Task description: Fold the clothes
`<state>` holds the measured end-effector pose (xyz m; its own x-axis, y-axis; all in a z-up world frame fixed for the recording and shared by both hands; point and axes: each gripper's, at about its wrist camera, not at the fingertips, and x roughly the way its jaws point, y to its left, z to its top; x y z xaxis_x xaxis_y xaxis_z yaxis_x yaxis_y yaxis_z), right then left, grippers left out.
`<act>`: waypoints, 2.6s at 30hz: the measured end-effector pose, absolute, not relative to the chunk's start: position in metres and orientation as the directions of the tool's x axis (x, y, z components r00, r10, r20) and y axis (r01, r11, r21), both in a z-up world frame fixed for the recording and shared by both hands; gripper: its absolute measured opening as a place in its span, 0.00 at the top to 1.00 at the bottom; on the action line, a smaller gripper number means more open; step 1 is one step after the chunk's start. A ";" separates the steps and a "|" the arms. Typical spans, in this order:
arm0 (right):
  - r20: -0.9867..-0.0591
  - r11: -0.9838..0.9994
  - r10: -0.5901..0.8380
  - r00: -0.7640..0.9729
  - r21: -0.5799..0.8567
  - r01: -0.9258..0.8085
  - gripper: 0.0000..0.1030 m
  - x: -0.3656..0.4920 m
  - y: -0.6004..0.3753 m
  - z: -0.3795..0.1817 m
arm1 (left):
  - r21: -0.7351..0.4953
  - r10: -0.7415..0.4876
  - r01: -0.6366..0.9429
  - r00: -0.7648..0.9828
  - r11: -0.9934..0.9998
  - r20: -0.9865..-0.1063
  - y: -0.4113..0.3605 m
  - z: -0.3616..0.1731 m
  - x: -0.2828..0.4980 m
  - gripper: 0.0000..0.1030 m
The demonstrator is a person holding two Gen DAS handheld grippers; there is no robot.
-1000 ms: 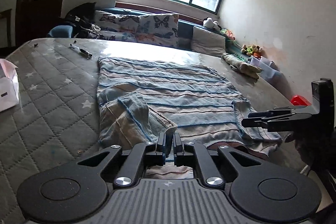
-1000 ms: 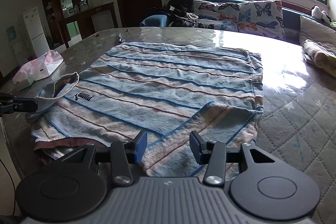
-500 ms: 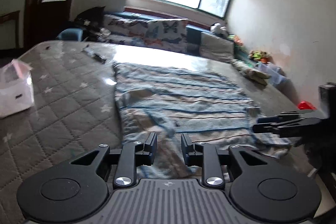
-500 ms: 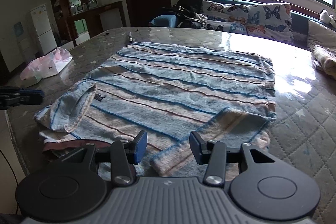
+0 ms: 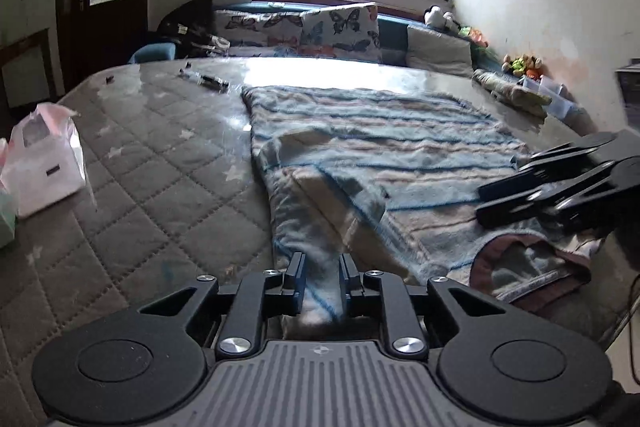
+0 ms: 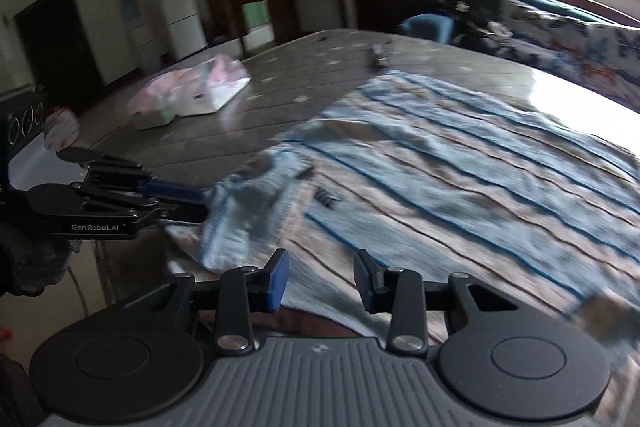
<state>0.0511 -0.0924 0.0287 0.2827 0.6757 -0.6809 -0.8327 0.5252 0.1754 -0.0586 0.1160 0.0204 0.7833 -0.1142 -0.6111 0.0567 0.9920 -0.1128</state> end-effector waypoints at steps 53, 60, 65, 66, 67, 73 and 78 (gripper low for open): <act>-0.563 0.427 0.825 0.051 0.562 -0.709 0.99 0.091 -0.050 0.013 | -0.064 -0.173 0.171 0.765 0.983 -0.621 0.108 0.016 -0.035 0.80; -0.679 0.526 0.701 0.215 0.289 -0.800 0.95 0.075 -0.043 0.025 | -0.042 -0.235 0.270 0.736 0.962 -0.635 0.091 0.013 -0.041 0.80; -0.648 0.488 0.726 0.229 0.251 -0.836 0.94 0.071 -0.031 0.034 | -0.038 -0.257 0.306 0.718 0.951 -0.647 0.087 0.012 -0.047 0.80; -0.645 0.479 0.730 0.228 0.244 -0.843 0.93 0.071 -0.027 0.034 | -0.040 -0.260 0.309 0.716 0.950 -0.648 0.088 0.012 -0.048 0.80; -0.644 0.474 0.730 0.228 0.237 -0.848 0.92 0.072 -0.023 0.033 | -0.042 -0.263 0.311 0.714 0.949 -0.648 0.088 0.012 -0.049 0.80; -0.677 0.485 0.694 0.243 0.191 -0.853 0.91 0.085 0.002 0.017 | -0.063 -0.274 0.309 0.708 0.949 -0.651 0.092 0.009 -0.054 0.80; -0.701 0.495 0.666 0.255 0.161 -0.854 0.90 0.090 0.011 0.010 | -0.062 -0.274 0.310 0.707 0.949 -0.652 0.093 0.011 -0.054 0.80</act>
